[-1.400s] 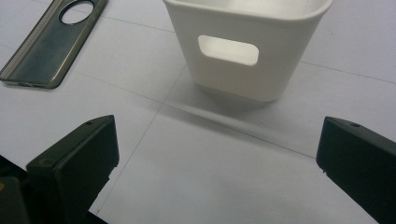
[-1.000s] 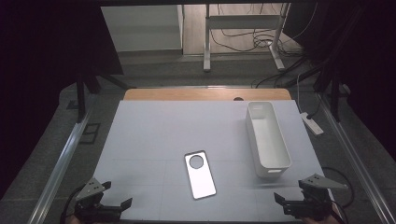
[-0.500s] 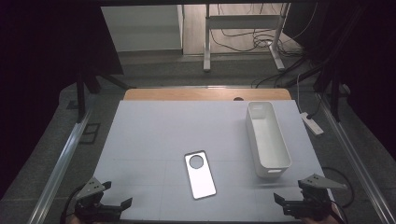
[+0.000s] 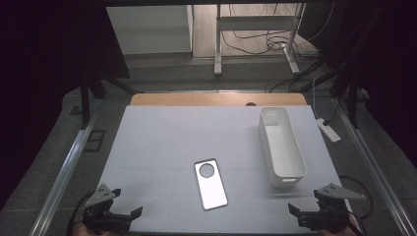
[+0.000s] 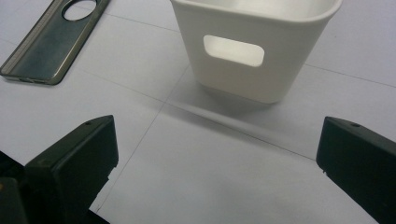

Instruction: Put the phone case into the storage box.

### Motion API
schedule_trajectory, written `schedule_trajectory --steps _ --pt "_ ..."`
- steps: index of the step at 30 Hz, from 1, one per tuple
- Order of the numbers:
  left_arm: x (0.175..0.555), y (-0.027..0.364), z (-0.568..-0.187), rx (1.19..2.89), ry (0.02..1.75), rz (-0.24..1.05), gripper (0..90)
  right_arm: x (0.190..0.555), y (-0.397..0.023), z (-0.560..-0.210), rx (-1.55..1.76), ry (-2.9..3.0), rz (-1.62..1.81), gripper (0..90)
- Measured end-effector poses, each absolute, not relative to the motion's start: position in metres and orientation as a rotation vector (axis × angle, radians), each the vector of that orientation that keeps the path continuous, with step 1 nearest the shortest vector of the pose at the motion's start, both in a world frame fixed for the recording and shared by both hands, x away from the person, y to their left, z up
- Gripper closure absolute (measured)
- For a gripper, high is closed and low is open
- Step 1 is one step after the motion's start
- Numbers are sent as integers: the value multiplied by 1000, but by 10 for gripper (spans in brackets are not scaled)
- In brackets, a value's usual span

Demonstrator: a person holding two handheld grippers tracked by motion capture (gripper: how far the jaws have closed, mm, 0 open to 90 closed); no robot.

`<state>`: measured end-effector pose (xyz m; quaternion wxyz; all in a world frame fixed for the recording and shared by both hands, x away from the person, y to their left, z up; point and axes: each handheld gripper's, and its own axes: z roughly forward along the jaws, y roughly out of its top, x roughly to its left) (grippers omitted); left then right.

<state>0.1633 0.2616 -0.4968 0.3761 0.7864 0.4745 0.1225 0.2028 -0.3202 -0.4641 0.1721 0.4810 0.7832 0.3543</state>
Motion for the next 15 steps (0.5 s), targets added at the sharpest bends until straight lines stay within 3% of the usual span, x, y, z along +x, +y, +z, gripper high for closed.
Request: schedule_trajectory --steps 15 --pt "176 254 -494 2010 1175 280 0 203 -319 -464 1361 2226 997 0"
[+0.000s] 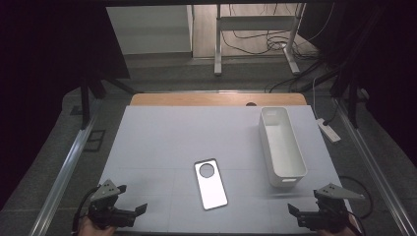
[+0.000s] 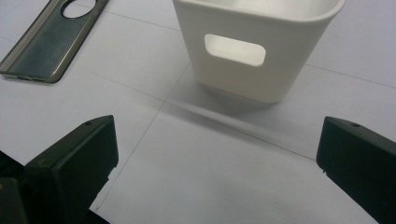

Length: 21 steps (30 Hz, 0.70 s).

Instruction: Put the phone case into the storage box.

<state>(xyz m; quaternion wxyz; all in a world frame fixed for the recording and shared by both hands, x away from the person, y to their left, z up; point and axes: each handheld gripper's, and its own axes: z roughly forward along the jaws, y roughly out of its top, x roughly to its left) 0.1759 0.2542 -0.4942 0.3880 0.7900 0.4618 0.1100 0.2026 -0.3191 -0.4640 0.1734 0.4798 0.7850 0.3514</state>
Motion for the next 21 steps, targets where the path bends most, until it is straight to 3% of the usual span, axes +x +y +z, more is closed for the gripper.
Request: schedule_trajectory --steps 21 --pt "200 236 -485 2051 1119 250 0 203 -319 -464 1361 2227 995 0"
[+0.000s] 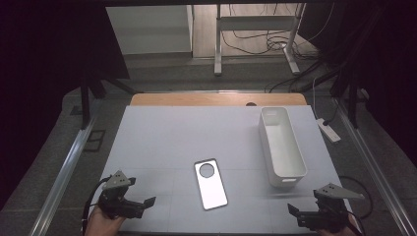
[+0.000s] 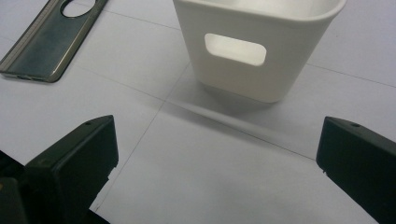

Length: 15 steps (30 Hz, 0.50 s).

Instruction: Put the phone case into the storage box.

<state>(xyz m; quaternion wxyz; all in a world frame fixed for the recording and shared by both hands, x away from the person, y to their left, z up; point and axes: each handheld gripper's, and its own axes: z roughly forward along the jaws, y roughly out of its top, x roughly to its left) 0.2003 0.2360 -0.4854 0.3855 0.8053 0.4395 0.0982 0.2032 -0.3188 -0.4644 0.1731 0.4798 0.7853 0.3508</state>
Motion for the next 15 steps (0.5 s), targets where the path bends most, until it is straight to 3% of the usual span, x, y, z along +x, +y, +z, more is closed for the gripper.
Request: schedule_trajectory --steps 15 --pt "219 218 -481 2113 1073 237 0 204 -319 -464 1362 2232 994 0"
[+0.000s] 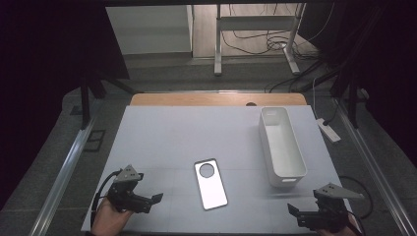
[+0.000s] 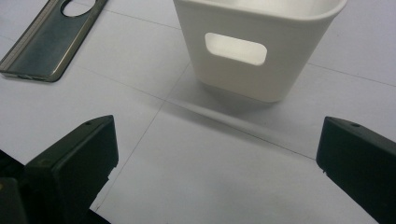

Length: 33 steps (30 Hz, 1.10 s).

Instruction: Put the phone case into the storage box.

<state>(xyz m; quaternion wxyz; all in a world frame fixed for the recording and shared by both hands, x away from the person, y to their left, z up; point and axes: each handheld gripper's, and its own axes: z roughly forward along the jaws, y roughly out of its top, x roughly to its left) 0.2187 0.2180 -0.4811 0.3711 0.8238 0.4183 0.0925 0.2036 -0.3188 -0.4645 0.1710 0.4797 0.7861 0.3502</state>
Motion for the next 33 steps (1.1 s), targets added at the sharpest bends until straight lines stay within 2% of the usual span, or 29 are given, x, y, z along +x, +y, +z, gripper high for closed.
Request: schedule_trajectory --steps 33 --pt "256 172 -470 2194 968 181 0 204 -319 -465 1365 2239 994 0"
